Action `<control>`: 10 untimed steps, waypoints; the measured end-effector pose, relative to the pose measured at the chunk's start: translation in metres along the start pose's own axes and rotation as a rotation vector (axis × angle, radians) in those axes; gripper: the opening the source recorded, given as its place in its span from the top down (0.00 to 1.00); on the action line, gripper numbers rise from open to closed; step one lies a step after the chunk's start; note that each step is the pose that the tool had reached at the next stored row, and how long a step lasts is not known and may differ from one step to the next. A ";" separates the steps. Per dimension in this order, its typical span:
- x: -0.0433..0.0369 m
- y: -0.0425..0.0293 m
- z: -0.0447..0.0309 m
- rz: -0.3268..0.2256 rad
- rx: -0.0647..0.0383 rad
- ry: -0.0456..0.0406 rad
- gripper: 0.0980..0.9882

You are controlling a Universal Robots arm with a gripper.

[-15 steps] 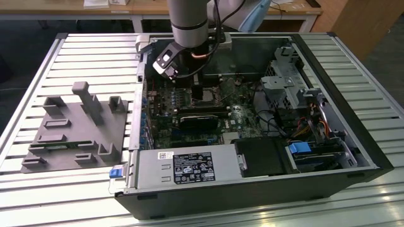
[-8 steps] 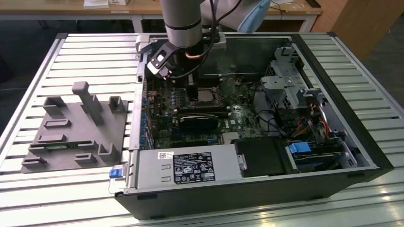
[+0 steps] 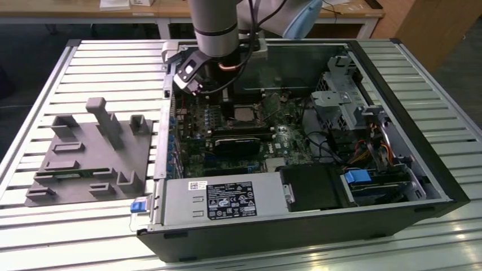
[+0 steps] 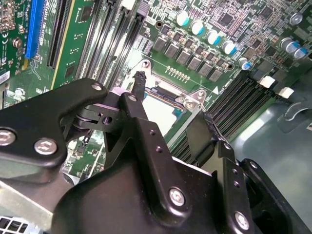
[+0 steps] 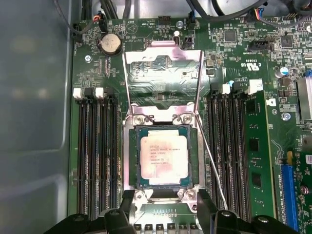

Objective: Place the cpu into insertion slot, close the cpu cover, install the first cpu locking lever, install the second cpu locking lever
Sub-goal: 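Place the cpu into insertion slot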

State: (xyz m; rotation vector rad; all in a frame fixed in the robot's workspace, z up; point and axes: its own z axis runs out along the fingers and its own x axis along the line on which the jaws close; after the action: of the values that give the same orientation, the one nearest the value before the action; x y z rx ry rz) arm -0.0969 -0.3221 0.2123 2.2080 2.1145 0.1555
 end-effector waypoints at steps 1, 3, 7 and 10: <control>0.0000 -0.0005 0.0000 0.000 0.000 0.0000 0.42; -0.0001 -0.0014 -0.0001 -0.001 0.000 0.0000 0.42; -0.0001 -0.0018 -0.0001 -0.001 0.000 0.0001 0.42; -0.0001 -0.0017 -0.0016 -0.001 0.000 -0.0001 0.42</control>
State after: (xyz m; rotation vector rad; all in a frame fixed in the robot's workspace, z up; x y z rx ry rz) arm -0.0988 -0.3221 0.2136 2.2070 2.1151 0.1557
